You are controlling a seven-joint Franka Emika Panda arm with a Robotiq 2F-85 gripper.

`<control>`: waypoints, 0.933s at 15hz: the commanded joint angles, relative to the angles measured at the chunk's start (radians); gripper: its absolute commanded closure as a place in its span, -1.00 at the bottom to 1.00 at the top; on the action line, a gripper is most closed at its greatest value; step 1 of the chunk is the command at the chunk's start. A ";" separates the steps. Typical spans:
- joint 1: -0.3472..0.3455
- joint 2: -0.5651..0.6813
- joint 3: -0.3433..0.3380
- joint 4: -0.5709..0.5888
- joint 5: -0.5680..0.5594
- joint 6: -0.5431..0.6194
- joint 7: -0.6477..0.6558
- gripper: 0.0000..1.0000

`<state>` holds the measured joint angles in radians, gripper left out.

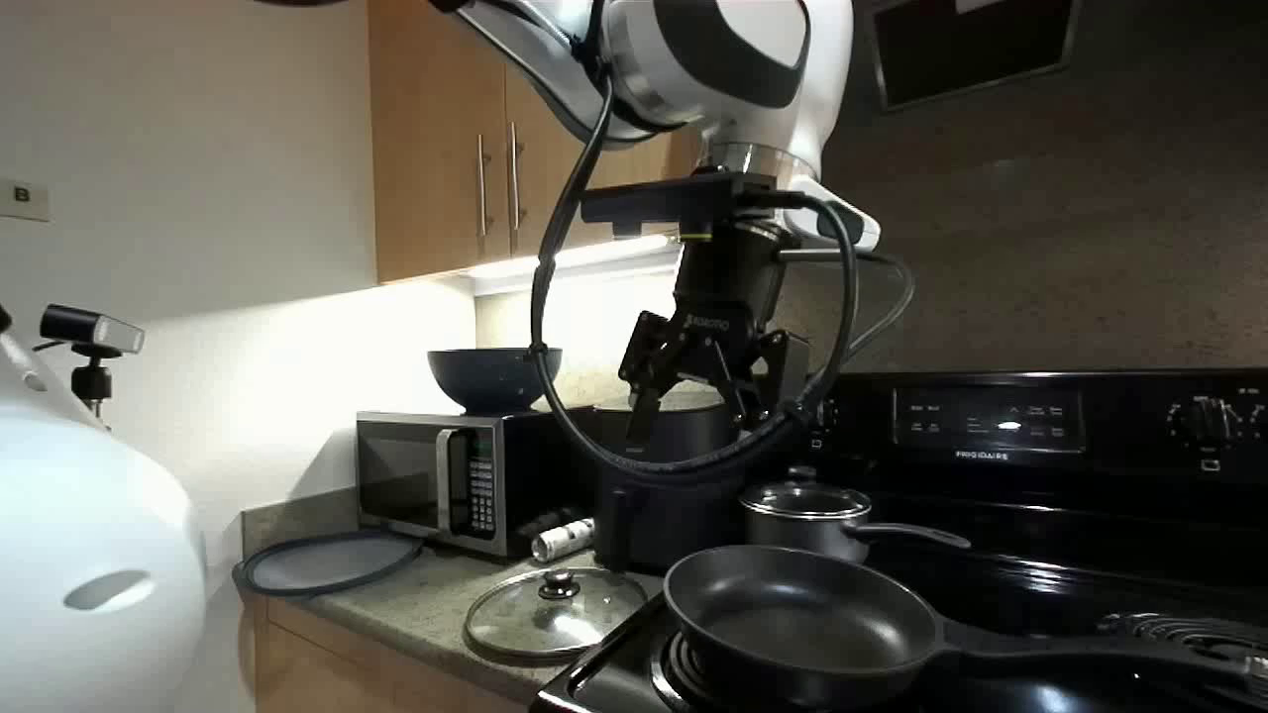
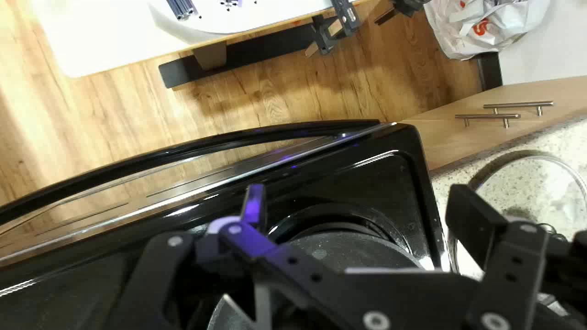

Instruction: Place the glass lid on the black pan on the stove

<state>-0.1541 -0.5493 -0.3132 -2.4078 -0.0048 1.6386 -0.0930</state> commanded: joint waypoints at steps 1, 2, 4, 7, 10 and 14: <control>-0.029 0.006 0.023 0.002 0.011 -0.001 -0.012 -1.00; -0.029 0.006 0.023 0.002 0.011 -0.001 -0.012 -1.00; -0.029 0.006 0.023 0.002 0.011 -0.001 -0.013 -1.00; -0.024 0.007 0.032 0.001 0.006 -0.002 -0.013 -1.00; 0.017 0.008 0.107 -0.011 -0.012 0.015 -0.002 -1.00; 0.098 0.013 0.250 -0.017 -0.037 0.038 0.011 -1.00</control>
<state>-0.1055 -0.5456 -0.1518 -2.4155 -0.0122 1.6501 -0.0917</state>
